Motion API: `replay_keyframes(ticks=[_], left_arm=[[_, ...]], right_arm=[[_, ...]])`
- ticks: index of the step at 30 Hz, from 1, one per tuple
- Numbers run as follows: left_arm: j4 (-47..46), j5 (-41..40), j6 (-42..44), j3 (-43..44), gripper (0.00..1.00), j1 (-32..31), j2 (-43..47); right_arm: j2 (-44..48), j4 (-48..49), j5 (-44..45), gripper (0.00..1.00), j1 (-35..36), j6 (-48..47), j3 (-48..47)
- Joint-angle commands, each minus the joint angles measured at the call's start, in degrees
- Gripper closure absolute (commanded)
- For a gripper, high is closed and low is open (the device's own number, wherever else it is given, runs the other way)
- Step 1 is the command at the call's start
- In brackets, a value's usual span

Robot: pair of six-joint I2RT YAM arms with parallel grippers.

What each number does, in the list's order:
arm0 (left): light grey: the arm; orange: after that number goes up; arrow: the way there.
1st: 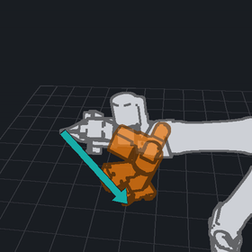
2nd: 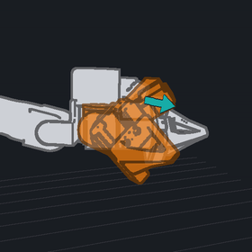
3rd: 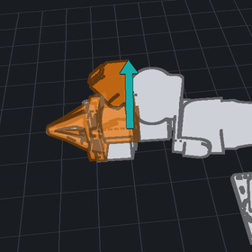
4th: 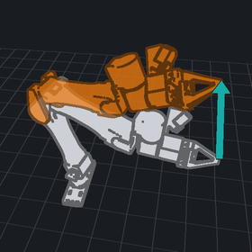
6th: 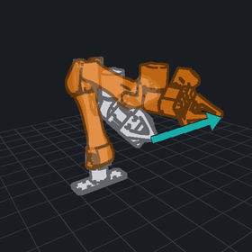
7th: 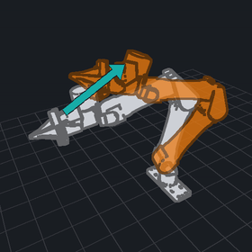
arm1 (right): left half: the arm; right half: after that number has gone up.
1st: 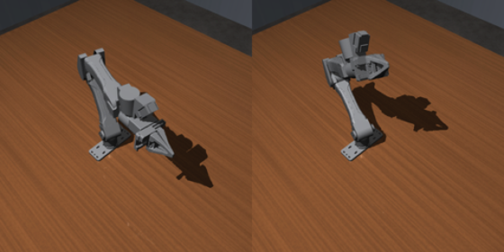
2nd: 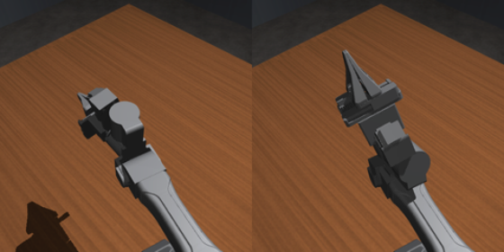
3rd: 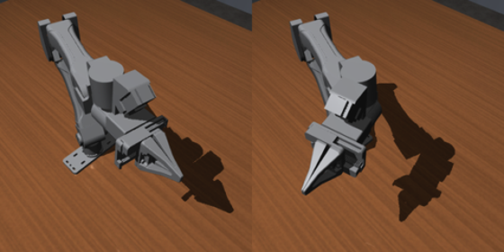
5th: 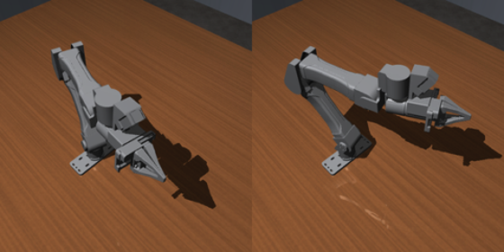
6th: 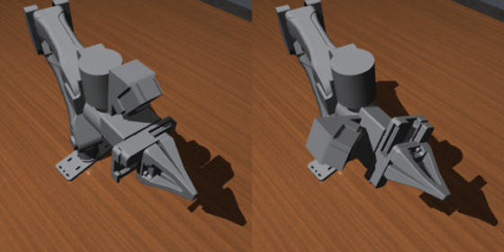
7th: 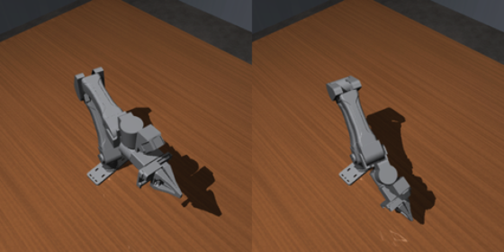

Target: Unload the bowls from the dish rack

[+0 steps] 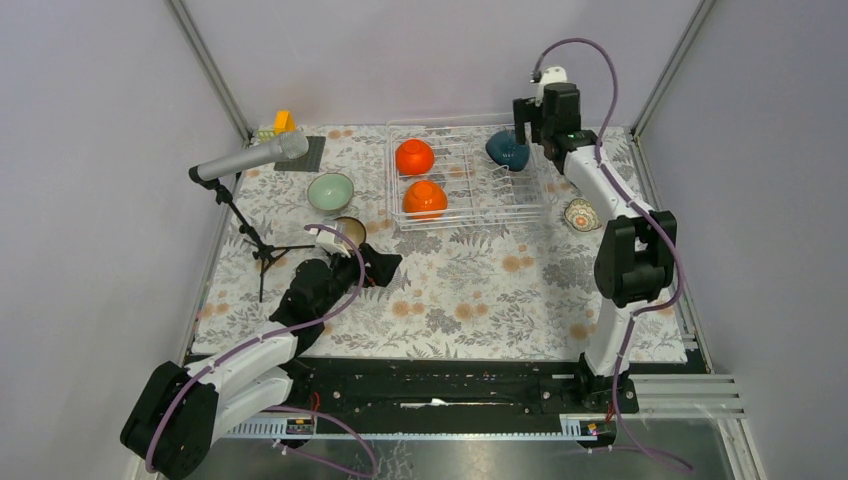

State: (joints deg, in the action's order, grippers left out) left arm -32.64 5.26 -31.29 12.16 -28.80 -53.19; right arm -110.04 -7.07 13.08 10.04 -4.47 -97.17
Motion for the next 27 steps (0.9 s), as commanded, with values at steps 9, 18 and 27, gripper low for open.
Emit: replay_keyframes(ticks=[9, 18, 27], left_arm=[[-2.52, 0.83, 1.01, -0.12, 0.03, -0.12, 0.52], [-2.25, 0.76, 1.86, -0.03, 0.03, -0.12, 1.18], [-2.36, 0.61, 1.98, 0.15, 0.03, -0.12, 0.55]], right_arm=[[-11.71, -8.16, -0.19, 0.00, 10.88, -25.03, -13.46], [-20.18, -11.29, 3.85, 0.00, 11.56, -29.80, -20.52], [-23.96, -12.26, 7.04, 0.00, 11.64, -31.10, -22.37]])
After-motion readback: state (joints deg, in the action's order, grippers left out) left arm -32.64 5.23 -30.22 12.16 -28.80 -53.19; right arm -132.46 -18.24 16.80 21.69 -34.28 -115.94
